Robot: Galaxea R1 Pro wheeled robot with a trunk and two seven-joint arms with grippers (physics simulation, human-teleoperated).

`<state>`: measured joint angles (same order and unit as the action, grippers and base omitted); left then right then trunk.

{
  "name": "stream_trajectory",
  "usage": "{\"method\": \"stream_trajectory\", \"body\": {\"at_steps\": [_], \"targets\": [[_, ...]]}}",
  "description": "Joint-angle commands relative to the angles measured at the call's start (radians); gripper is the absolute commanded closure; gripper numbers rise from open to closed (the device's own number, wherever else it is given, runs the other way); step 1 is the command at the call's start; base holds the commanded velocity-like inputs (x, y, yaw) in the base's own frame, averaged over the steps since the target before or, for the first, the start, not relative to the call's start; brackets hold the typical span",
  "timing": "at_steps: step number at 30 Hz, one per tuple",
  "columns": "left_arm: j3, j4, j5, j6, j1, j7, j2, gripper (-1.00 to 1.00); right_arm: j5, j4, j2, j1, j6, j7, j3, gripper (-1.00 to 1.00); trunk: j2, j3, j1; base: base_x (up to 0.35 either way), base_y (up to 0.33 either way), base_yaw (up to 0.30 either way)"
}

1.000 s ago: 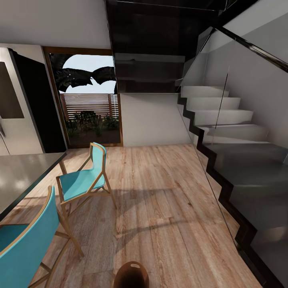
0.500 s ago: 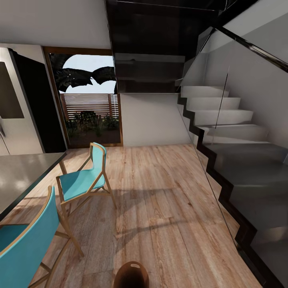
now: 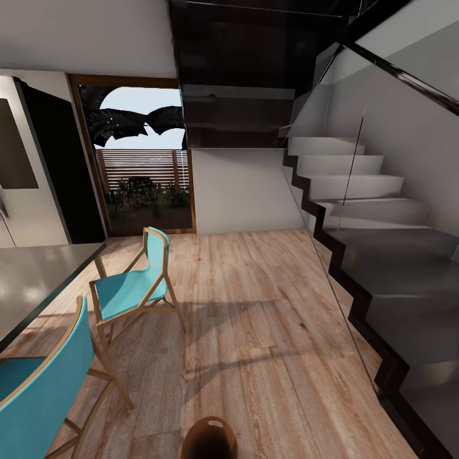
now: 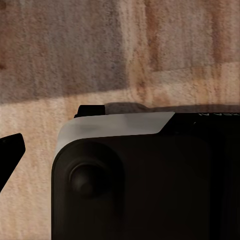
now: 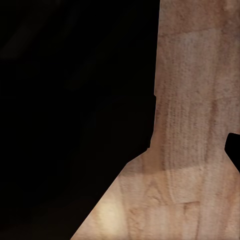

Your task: Put the three can of soda from the living room inside the tash can in the kitchen.

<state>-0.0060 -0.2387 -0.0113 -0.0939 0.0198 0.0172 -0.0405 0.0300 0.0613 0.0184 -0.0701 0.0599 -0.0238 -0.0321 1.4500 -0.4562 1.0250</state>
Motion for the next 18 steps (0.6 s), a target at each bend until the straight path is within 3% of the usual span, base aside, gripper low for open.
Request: {"method": "stream_trajectory", "body": {"at_steps": [1,18], "targets": [[0.0,0.0,0.0,0.0,0.0,0.0,0.0,-1.0,0.0,0.0,0.0,0.0,0.0,0.0,0.0,-1.0,0.0,0.0,0.0,0.0,0.0,0.0],[0.0,0.0,0.0,0.0,0.0,0.0,0.0,-1.0,0.0,0.0,0.0,0.0,0.0,0.0,0.0,-1.0,0.0,0.0,0.0,0.0,0.0,0.0]]}}
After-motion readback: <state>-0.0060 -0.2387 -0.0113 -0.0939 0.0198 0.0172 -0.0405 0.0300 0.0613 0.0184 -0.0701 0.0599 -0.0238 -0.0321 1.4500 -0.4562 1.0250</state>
